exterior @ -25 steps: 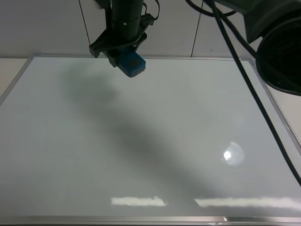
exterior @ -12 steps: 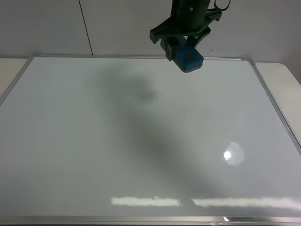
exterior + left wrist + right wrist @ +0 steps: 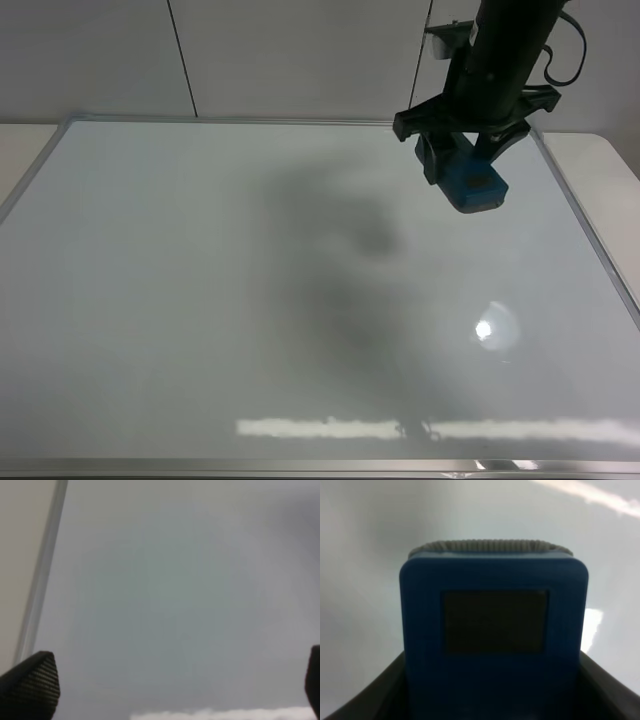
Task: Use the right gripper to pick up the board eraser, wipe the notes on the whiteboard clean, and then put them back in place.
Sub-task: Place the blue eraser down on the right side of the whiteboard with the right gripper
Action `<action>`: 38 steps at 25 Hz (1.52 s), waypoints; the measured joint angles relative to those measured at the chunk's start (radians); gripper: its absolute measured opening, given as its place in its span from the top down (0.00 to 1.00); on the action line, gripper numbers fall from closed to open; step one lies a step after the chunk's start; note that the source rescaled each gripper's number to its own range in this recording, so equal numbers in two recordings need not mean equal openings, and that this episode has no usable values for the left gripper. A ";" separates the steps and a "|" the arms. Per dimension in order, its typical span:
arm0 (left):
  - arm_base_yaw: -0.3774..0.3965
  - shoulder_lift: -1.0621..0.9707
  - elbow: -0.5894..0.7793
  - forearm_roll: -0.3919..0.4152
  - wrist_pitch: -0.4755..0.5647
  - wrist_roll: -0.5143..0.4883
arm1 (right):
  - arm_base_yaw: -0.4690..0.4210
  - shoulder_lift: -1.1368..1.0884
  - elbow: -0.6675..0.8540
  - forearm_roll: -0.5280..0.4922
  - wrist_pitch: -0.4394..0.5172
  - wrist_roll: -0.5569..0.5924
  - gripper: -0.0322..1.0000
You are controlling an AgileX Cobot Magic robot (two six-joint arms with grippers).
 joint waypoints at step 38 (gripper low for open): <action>0.000 0.000 0.000 0.000 0.000 0.000 | -0.163 -0.071 0.486 -0.120 -0.428 0.294 0.96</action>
